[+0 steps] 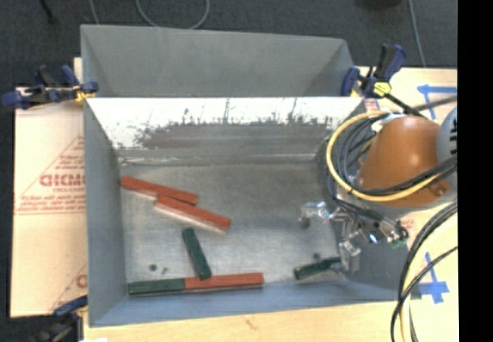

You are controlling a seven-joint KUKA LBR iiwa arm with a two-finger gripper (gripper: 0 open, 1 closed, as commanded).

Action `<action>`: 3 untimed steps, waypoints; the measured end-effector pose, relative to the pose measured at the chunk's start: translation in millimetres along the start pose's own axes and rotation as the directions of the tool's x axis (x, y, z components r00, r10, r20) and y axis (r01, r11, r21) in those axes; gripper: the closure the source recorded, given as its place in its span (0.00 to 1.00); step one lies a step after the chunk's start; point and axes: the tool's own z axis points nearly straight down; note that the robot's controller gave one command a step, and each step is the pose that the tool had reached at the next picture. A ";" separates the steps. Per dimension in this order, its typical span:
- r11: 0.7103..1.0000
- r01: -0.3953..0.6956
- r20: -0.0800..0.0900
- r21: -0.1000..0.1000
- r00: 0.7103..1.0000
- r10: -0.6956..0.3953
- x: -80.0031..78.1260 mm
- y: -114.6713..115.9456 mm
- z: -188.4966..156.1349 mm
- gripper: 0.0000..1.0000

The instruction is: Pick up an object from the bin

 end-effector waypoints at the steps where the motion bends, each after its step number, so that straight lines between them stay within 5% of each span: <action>1: 0.999 0.050 -0.005 -0.001 0.999 -0.050 1.4 3.1 1.5 0.00; 2: 0.992 0.128 -0.003 0.001 0.992 -0.128 1.3 1.0 31.5 0.00; 3: 0.996 0.089 0.009 0.008 0.996 -0.089 6.8 16.5 28.9 0.00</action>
Offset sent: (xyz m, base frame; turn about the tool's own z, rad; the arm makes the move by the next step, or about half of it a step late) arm -0.0033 0.0031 -0.0019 -0.0533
